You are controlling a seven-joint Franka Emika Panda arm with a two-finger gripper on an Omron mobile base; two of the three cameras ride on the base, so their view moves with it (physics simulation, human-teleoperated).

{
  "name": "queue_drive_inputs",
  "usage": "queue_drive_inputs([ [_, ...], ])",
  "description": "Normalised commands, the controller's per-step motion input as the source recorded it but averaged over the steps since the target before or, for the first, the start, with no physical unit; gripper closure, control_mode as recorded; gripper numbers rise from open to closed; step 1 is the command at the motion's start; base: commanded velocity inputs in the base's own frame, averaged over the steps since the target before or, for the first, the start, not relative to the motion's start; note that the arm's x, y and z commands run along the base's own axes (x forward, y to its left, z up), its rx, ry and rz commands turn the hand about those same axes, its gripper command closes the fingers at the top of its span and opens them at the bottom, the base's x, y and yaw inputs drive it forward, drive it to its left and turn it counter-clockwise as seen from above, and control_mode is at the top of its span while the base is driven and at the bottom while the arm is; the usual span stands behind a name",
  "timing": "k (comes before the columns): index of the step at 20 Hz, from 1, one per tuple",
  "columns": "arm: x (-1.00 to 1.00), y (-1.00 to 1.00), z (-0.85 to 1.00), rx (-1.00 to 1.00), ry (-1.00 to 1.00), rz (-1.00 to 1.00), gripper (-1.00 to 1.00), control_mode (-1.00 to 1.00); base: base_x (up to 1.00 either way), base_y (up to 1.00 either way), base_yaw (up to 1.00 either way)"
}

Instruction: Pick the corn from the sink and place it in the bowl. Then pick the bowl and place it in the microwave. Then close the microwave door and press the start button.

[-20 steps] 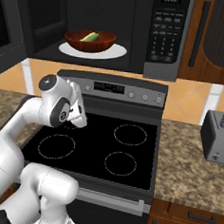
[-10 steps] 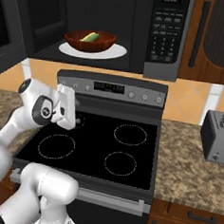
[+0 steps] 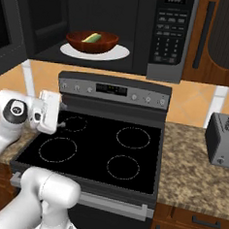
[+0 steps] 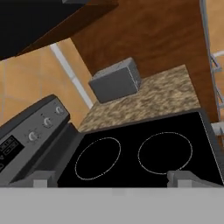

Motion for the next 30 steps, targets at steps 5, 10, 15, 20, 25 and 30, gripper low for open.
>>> queue_drive_inputs([
  [5, 0.00, 0.56, -0.03, -0.23, -0.06, -0.18, -1.00, -1.00, 0.00, 0.00, 0.00],
  [10, 0.00, 0.77, 0.00, -0.23, -0.09, -0.12, -1.00, -1.00, 0.00, 0.00, 0.00],
  [15, -0.15, 0.96, 0.02, -0.17, -0.13, -0.10, -1.00, -1.00, 0.00, 0.00, 0.00],
  [20, -0.39, 0.85, 0.26, -0.12, -0.18, -0.10, -1.00, -1.00, 0.00, 0.00, 0.00],
  [25, -0.60, 0.50, 0.30, -0.12, -0.23, -0.15, -1.00, -1.00, 0.00, 0.00, 0.00],
  [30, -0.59, 0.36, 0.42, -0.09, -0.27, -0.15, -1.00, -1.00, 0.00, 0.00, 0.00],
])
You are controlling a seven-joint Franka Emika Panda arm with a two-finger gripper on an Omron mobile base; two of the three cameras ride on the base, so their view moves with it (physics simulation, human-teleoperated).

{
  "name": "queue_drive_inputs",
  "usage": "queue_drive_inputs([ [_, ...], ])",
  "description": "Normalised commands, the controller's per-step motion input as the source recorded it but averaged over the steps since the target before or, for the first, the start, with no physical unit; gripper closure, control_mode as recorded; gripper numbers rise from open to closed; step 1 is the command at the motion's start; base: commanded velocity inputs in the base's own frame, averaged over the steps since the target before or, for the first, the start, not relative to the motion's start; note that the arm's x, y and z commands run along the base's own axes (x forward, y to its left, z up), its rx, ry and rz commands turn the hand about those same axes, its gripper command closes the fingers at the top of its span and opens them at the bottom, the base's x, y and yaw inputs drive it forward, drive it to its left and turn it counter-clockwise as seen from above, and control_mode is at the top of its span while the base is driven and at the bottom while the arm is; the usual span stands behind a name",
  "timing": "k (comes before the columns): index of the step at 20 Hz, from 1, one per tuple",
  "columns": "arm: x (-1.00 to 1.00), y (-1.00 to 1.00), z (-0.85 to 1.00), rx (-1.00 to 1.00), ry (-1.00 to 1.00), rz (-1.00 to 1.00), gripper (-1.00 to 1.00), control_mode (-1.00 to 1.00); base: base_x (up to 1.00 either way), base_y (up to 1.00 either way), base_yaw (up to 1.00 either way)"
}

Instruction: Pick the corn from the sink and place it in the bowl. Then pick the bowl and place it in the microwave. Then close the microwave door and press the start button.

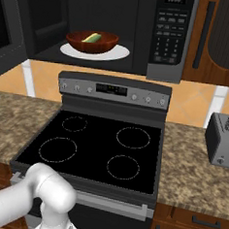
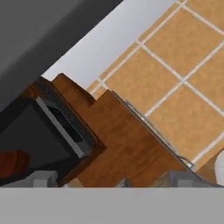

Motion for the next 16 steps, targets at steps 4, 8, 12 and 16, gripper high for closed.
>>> queue_drive_inputs([
  [4, -0.41, 0.22, 0.59, -0.09, -0.29, -0.13, -1.00, -1.00, 0.00, 0.00, 0.00],
  [8, -0.35, 0.07, 0.70, -0.09, -0.28, -0.12, -1.00, -1.00, 0.00, 0.00, 0.00],
  [12, -0.40, -0.01, 0.62, -0.05, -0.27, -0.11, -1.00, -1.00, 0.00, 0.00, 0.00],
  [16, -0.41, -0.35, 0.42, 0.00, -0.23, -0.08, -1.00, -1.00, 0.00, 0.00, 0.00],
])
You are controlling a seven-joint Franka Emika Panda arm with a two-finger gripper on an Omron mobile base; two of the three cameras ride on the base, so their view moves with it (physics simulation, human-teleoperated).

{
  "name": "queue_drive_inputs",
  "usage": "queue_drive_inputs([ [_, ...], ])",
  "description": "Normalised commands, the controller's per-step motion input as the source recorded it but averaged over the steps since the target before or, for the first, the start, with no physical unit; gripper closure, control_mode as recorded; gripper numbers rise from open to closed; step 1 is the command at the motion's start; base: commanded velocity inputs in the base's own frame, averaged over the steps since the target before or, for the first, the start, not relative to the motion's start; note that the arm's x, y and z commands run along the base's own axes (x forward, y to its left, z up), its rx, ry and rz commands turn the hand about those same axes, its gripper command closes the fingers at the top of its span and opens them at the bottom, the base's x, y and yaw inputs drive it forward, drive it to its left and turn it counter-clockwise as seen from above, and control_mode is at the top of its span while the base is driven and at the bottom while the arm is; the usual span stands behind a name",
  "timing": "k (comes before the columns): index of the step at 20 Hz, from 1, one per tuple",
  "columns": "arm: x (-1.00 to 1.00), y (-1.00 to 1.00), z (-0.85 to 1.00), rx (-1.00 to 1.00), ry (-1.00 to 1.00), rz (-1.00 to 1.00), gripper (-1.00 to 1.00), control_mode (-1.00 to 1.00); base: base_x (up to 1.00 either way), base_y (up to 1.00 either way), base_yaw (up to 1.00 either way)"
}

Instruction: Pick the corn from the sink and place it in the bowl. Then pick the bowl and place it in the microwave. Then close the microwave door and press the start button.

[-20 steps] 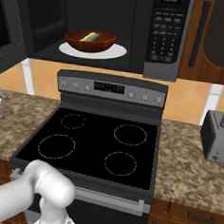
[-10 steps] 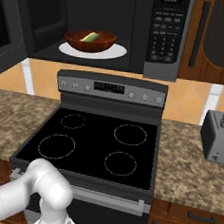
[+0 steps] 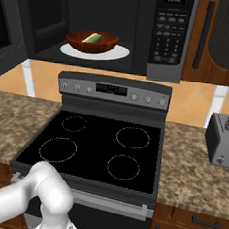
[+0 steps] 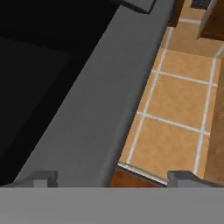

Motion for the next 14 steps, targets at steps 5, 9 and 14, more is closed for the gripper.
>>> queue_drive_inputs([
  [5, -0.25, -0.70, 0.26, 0.00, -0.20, -0.01, -1.00, -1.00, 0.00, 0.00, 0.00],
  [9, -0.23, -0.82, 0.11, 0.00, -0.16, 0.00, -1.00, -1.00, 0.00, 0.00, 0.00],
  [14, -0.07, -0.83, 0.08, 0.03, -0.10, 0.00, -1.00, -1.00, 0.00, 0.00, 0.00],
])
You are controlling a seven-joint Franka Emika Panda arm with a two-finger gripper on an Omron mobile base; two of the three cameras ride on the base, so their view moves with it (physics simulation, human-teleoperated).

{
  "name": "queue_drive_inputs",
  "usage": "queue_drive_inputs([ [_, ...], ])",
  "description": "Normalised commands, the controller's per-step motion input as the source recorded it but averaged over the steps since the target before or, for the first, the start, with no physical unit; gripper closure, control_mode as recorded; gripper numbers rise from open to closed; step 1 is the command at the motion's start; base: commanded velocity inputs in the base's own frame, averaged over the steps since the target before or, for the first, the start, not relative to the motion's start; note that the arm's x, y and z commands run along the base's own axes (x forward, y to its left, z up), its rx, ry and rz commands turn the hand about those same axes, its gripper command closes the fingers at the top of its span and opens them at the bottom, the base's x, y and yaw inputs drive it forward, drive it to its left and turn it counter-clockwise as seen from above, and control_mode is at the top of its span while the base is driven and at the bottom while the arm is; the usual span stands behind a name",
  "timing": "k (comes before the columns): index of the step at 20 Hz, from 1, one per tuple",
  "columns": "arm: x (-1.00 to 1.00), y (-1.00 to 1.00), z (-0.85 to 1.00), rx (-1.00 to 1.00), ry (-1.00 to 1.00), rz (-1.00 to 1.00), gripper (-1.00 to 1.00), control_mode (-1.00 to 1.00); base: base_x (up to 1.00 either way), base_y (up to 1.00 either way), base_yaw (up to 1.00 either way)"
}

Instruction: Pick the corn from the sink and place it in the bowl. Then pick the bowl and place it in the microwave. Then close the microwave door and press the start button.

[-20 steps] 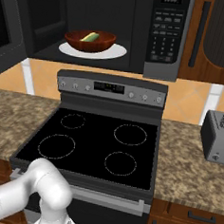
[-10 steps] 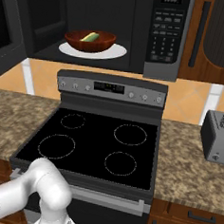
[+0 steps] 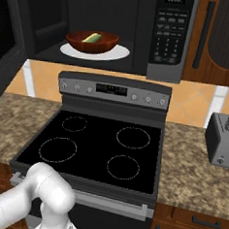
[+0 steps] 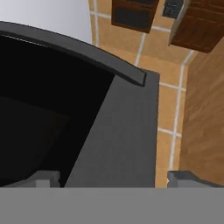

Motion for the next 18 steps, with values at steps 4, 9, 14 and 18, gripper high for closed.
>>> queue_drive_inputs([
  [4, 0.00, -0.83, 0.12, 0.04, -0.06, 0.00, -1.00, -1.00, 0.00, 0.00, 0.00],
  [9, 0.01, -0.68, 0.20, 0.05, -0.05, 0.08, -1.00, -1.00, 0.00, 0.00, 0.00],
  [14, 0.25, -0.56, 0.09, 0.08, -0.01, 0.28, -1.00, -1.00, 0.00, 0.00, 0.00],
  [18, 0.49, -0.46, 0.03, 0.10, 0.00, 0.37, -1.00, -1.00, 0.00, 0.00, 0.00],
])
